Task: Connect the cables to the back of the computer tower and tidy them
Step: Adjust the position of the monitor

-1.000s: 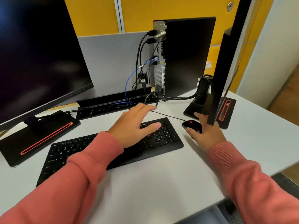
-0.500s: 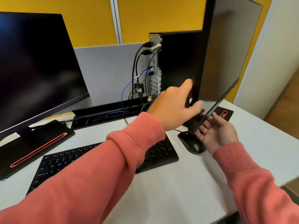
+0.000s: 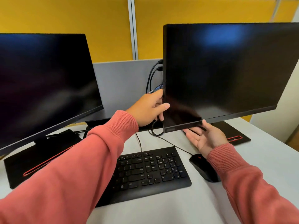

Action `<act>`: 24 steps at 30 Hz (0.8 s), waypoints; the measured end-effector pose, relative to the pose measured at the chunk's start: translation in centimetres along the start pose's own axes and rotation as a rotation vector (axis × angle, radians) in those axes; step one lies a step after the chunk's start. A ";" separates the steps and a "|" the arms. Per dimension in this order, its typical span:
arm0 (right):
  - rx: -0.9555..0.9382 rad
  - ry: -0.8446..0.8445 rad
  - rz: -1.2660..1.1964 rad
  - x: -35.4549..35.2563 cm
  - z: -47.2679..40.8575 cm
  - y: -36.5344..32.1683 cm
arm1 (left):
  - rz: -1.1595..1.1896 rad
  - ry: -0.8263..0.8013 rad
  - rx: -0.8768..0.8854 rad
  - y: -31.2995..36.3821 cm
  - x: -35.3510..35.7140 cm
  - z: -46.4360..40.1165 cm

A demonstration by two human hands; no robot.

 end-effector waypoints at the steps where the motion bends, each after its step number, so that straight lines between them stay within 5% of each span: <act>1: 0.001 0.006 -0.017 0.2 -0.3 -0.3 | 0.003 0.008 -0.015 -0.6 -0.4 -0.2; 15: -0.063 0.036 -0.159 2.1 -2.8 0.5 | 0.089 0.017 -0.116 -4.8 -3.0 -2.1; 24: -0.117 0.046 -0.197 2.8 -2.8 1.3 | 0.151 0.183 -0.178 -5.0 -2.1 0.8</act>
Point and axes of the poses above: each hand's wrist, its own z-axis away from the middle knuckle, its own x-axis out of the palm, y = z × x, the point moved 1 cm from there along -z, towards the middle knuckle, and after that the axes turned 7 degrees about z, right-handed, at the moved point
